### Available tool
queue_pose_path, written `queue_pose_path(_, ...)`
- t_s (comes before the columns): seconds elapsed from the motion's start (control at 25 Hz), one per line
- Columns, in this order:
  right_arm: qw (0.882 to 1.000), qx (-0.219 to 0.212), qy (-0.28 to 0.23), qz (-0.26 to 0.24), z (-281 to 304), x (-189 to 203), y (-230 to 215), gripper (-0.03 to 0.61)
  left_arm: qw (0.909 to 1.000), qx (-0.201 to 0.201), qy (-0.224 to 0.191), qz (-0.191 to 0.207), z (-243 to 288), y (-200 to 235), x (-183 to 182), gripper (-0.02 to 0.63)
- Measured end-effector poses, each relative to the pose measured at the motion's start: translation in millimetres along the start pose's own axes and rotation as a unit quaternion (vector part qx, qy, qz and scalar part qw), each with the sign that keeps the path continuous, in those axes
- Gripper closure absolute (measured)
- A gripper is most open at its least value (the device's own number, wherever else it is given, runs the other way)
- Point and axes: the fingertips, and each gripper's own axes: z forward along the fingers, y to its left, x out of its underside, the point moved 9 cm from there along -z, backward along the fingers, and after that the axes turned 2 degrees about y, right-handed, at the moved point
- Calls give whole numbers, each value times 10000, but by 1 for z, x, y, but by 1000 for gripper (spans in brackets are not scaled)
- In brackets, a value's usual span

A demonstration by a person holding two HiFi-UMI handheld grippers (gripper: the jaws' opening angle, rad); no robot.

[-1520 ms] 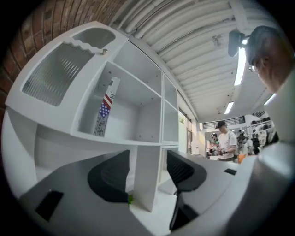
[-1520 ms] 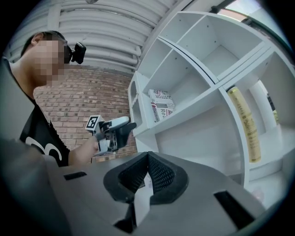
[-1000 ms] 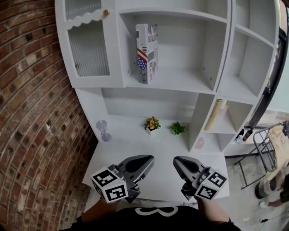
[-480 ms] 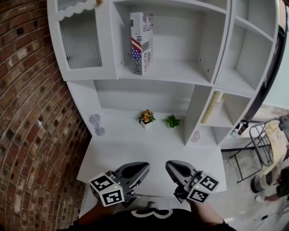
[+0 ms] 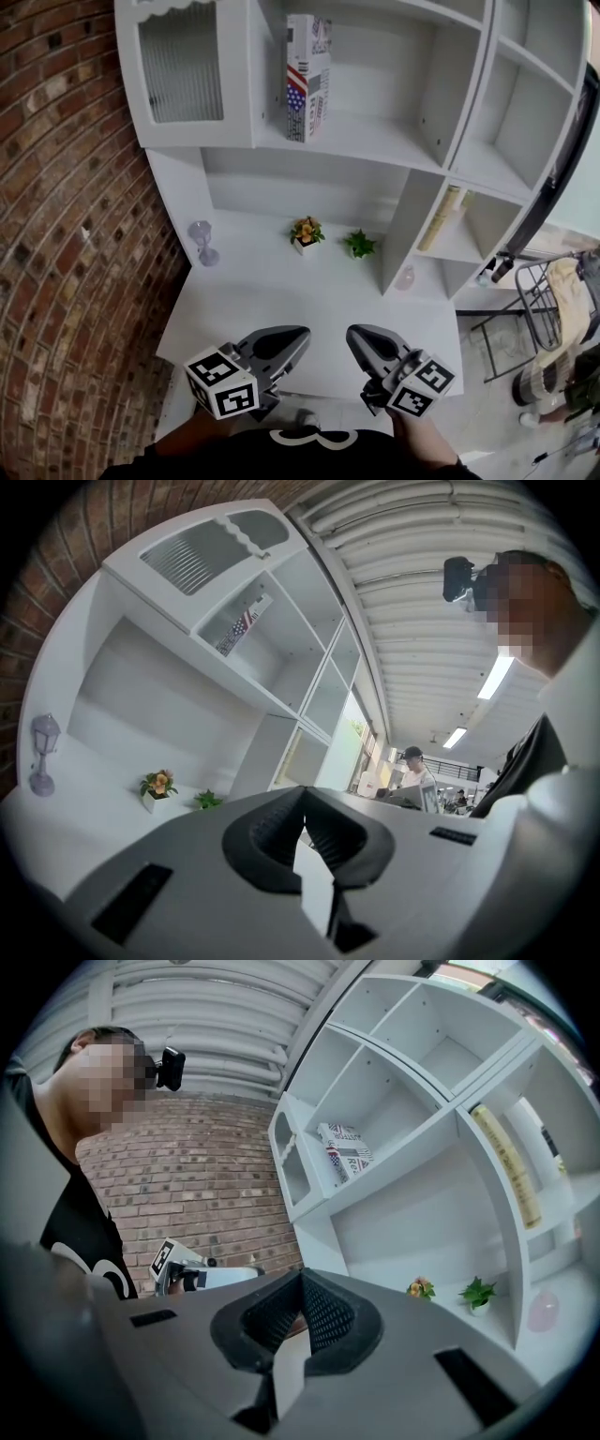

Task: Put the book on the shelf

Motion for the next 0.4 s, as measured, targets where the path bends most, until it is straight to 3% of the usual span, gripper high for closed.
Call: queue_pose_path(0.4, 9996, 79, -190, -175, -7, -21, 0, 569, 9998, 95, -128, -124, -1, -9, -16, 611)
